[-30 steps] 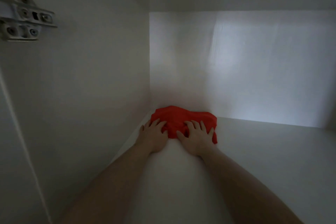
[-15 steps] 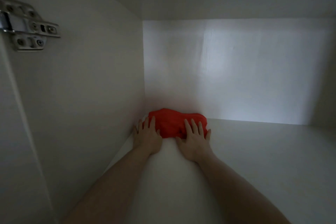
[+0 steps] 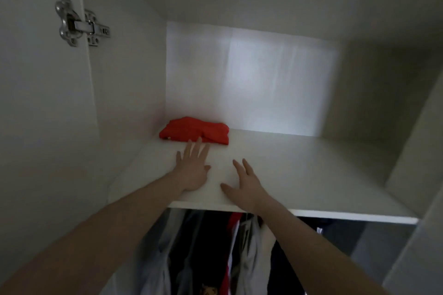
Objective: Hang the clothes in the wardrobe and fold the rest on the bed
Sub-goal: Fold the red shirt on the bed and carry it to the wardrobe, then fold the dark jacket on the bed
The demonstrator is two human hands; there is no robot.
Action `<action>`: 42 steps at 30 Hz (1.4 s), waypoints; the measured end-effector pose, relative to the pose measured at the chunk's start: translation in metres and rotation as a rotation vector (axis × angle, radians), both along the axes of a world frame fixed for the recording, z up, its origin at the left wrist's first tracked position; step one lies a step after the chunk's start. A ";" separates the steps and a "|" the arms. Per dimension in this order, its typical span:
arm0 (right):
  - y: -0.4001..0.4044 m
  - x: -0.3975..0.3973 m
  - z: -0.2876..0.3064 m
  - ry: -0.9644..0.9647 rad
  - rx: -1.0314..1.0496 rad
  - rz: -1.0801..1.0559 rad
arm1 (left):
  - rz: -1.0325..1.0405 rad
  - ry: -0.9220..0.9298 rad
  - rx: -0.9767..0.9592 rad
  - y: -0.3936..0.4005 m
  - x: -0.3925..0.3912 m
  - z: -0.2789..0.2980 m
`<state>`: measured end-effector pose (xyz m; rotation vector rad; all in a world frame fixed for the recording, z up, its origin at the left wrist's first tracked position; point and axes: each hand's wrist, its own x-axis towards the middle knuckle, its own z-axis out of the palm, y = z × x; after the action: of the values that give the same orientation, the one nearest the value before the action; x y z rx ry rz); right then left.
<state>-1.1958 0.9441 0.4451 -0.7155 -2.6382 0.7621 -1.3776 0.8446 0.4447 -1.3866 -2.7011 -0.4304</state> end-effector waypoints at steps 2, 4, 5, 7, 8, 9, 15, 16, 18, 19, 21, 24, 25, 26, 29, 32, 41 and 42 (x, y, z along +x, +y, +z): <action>-0.025 0.054 0.004 0.184 -0.151 -0.009 | -0.087 -0.127 0.017 -0.012 0.061 0.005; -0.048 0.118 0.001 0.332 -0.158 -0.055 | -0.219 -0.198 0.079 -0.025 0.127 0.003; -0.060 0.152 -0.003 0.385 -0.133 -0.080 | -0.300 -0.219 0.135 -0.034 0.160 0.000; -0.084 0.223 -0.016 0.446 -0.104 -0.146 | -0.487 -0.252 0.246 -0.054 0.223 -0.010; -0.095 0.258 -0.025 0.468 -0.113 -0.188 | -0.583 -0.251 0.291 -0.064 0.253 -0.018; -0.107 0.295 -0.036 0.486 -0.146 -0.247 | -0.672 -0.254 0.325 -0.073 0.283 -0.027; -0.203 0.490 -0.100 0.491 -0.325 -0.701 | -0.990 -0.438 0.284 -0.112 0.435 -0.087; -0.220 0.517 -0.107 0.486 -0.320 -0.780 | -1.051 -0.440 0.251 -0.115 0.456 -0.096; -0.255 0.564 -0.119 0.490 -0.304 -0.942 | -1.203 -0.416 0.174 -0.117 0.499 -0.109; -0.274 0.586 -0.124 0.497 -0.296 -1.026 | -1.291 -0.406 0.133 -0.117 0.521 -0.113; -0.314 0.624 -0.133 0.509 -0.281 -1.185 | -1.456 -0.394 0.060 -0.116 0.567 -0.118; -0.374 0.670 -0.147 0.510 -0.265 -1.428 | -1.653 -0.417 -0.044 -0.115 0.640 -0.124; -0.395 0.683 -0.153 0.512 -0.263 -1.508 | -1.713 -0.429 -0.074 -0.117 0.666 -0.127; -0.416 0.695 -0.158 0.514 -0.261 -1.584 | -1.771 -0.434 -0.099 -0.123 0.694 -0.131; -0.485 0.725 -0.170 0.529 -0.247 -1.799 | -1.945 -0.427 -0.154 -0.161 0.771 -0.141; -0.555 0.747 -0.176 0.588 -0.219 -1.981 | -2.117 -0.416 -0.237 -0.222 0.839 -0.148; -0.775 0.839 -0.191 0.655 -0.191 -2.278 | -2.389 -0.372 -0.378 -0.424 0.994 -0.157; -0.800 0.850 -0.191 0.642 -0.197 -2.298 | -2.401 -0.371 -0.376 -0.447 1.007 -0.158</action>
<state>-0.3460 0.1441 0.2542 -2.0712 -0.1314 0.2277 -0.3702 0.3973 0.2866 -3.7456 0.3776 -0.0746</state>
